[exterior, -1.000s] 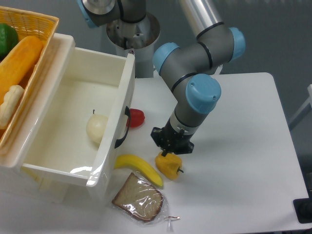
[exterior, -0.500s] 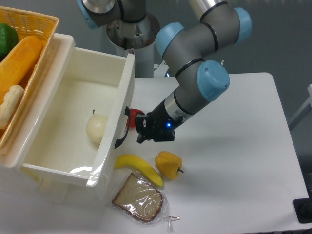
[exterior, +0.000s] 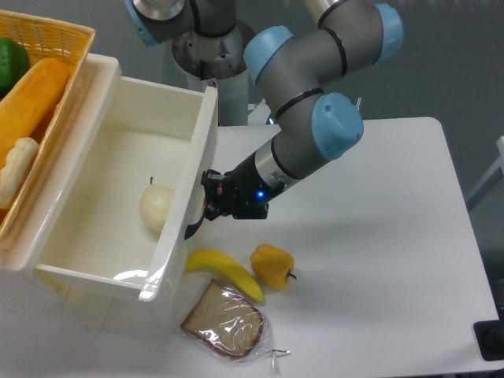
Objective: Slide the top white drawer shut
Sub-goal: 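Push the gripper against the drawer front toward the cabinet, then slide the drawer fully into the white cabinet with the gripper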
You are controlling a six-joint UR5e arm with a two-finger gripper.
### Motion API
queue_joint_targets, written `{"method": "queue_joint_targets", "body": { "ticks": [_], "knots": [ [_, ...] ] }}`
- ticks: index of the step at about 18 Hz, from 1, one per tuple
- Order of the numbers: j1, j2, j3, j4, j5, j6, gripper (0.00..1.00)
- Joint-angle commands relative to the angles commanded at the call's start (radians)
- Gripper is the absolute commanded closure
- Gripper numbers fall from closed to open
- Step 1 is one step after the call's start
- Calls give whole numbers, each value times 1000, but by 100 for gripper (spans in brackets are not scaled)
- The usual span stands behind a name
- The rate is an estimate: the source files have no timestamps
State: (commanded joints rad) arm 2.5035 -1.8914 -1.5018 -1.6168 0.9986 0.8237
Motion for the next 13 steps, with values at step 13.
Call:
{"method": "queue_joint_targets", "body": {
  "ticks": [13],
  "knots": [
    [-57, 25, -3, -29, -2, -3, 100]
  ]
}}
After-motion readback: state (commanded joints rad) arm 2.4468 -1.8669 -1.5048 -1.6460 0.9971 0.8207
